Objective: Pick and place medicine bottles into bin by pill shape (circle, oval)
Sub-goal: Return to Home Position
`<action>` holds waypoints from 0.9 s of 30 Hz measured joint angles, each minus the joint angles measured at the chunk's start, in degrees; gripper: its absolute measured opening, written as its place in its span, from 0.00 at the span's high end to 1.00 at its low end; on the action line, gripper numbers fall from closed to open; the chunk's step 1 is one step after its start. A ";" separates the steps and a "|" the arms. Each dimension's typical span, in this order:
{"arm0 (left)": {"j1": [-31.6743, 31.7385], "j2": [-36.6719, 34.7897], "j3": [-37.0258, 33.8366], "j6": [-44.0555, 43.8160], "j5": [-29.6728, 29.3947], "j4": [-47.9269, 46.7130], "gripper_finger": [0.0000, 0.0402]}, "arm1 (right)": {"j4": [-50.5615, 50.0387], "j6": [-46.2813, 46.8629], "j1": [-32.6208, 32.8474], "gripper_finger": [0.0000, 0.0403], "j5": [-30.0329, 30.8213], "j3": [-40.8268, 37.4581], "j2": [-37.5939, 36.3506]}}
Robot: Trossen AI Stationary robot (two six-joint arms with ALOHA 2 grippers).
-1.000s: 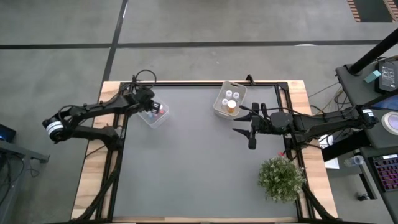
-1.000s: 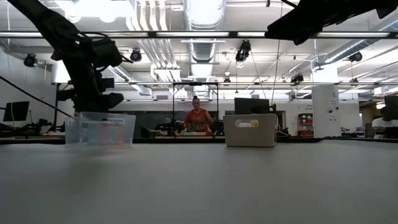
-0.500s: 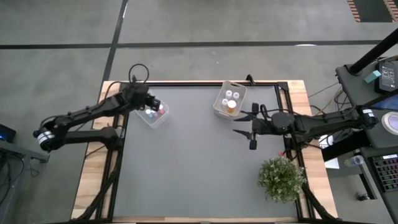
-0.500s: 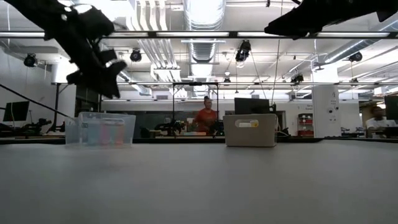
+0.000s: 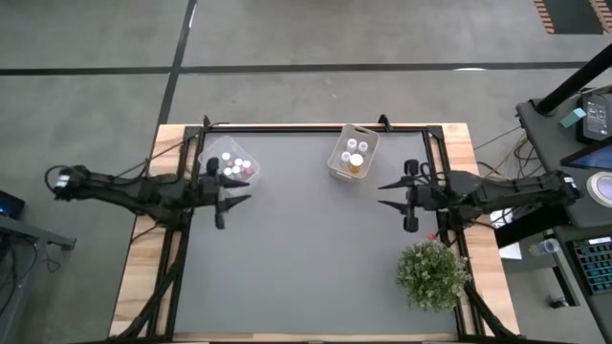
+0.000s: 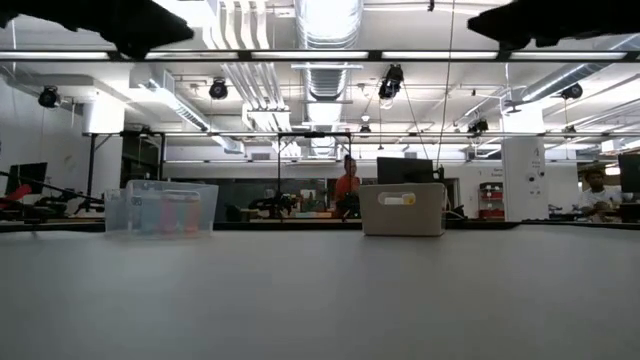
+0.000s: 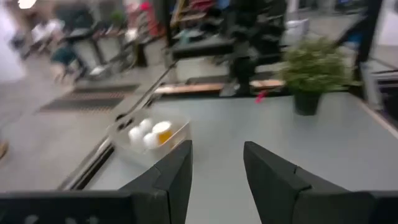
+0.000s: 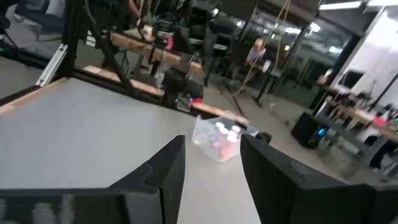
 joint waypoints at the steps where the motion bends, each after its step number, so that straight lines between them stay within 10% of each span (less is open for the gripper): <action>1: -1.37 -1.16 -0.67 1.09 -0.24 0.41 0.68 | 0.01 -0.53 0.00 0.64 0.00 -0.80 -1.59; 18: -2.91 -28.13 -16.10 6.06 3.87 0.98 0.68 | -0.76 -4.47 -0.02 0.74 0.41 -10.68 -21.43; 27: -2.91 -26.78 -18.63 4.80 4.30 3.05 0.68 | -2.01 -8.70 0.00 0.85 -0.09 -11.51 -24.48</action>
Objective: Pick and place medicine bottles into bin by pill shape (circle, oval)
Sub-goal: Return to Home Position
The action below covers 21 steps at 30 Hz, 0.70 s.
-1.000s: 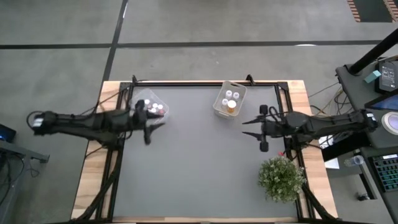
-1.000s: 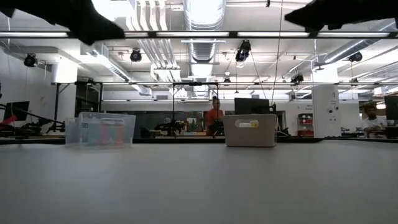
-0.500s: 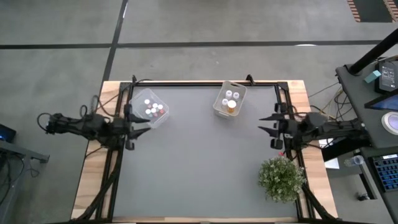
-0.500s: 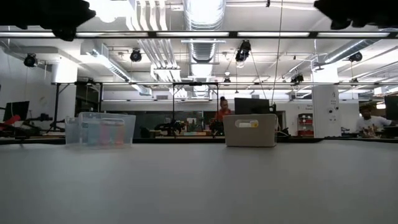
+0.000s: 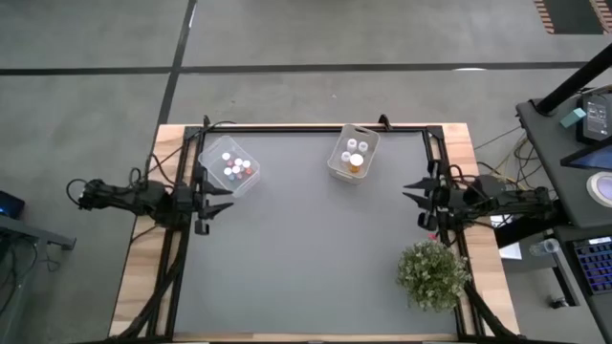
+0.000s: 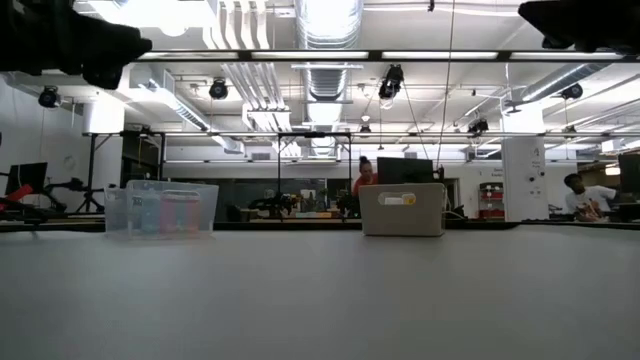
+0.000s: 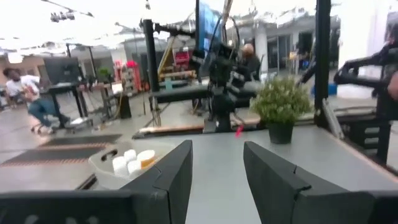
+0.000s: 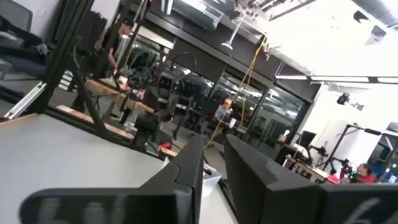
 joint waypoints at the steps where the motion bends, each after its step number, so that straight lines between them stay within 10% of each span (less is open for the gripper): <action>1: -0.02 0.12 -0.73 -0.26 0.20 1.45 0.68 | -0.20 0.15 -0.04 0.87 0.00 -0.25 0.17; 21: 0.00 1.05 -8.55 -0.28 0.25 13.28 0.68 | -2.31 22.91 -0.11 0.98 -1.98 -9.05 0.40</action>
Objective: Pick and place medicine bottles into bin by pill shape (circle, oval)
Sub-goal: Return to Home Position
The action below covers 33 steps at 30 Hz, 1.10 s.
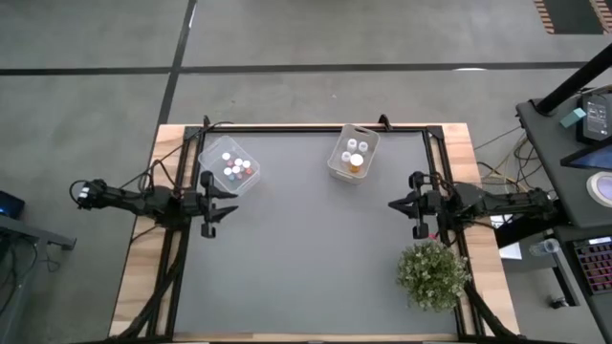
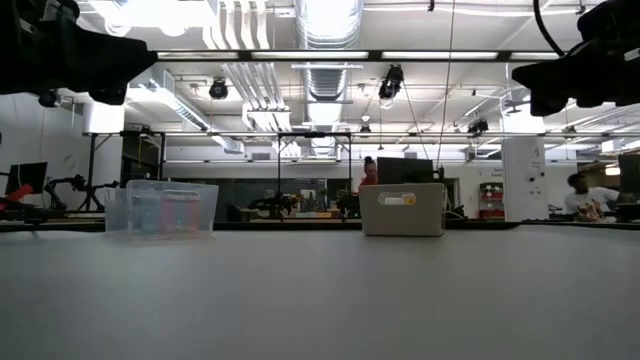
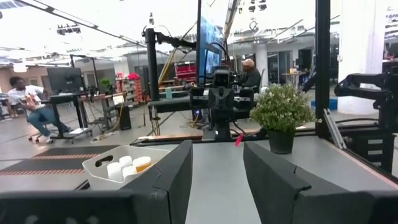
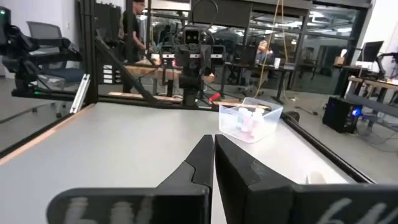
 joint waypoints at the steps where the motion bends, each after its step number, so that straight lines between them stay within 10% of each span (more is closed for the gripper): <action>1: 0.00 0.00 0.00 0.00 -0.01 0.03 0.68 | -0.02 0.01 -0.01 0.98 0.10 0.00 0.04; 33: 0.00 1.38 -0.09 0.00 -0.03 0.03 0.68 | -1.86 0.84 -1.15 0.98 3.53 -0.04 -0.85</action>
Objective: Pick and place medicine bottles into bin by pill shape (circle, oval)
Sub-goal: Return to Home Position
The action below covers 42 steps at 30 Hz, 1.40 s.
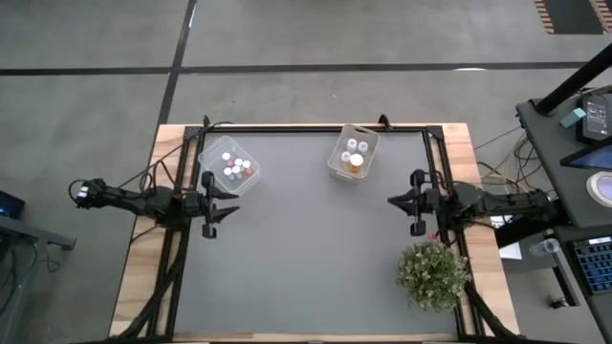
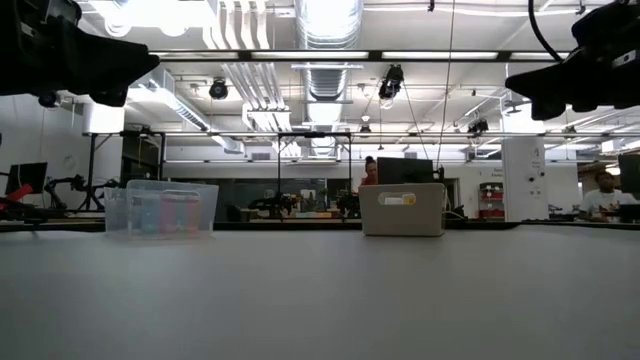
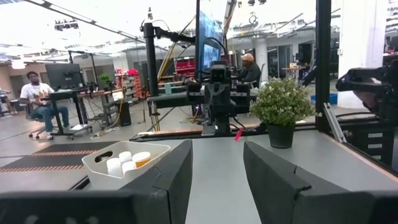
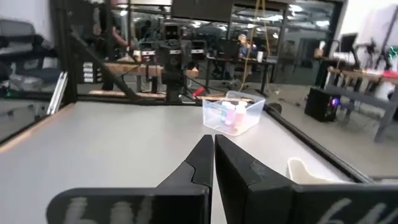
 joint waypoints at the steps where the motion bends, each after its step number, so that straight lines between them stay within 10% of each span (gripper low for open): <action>1: 0.00 0.00 0.00 0.00 0.00 -0.03 0.68 | -0.02 1.02 -0.51 0.98 0.03 0.00 0.00; 42: 0.02 0.22 -0.04 0.00 0.00 -0.01 0.68 | 0.87 1.23 -5.21 0.98 0.06 -0.07 1.95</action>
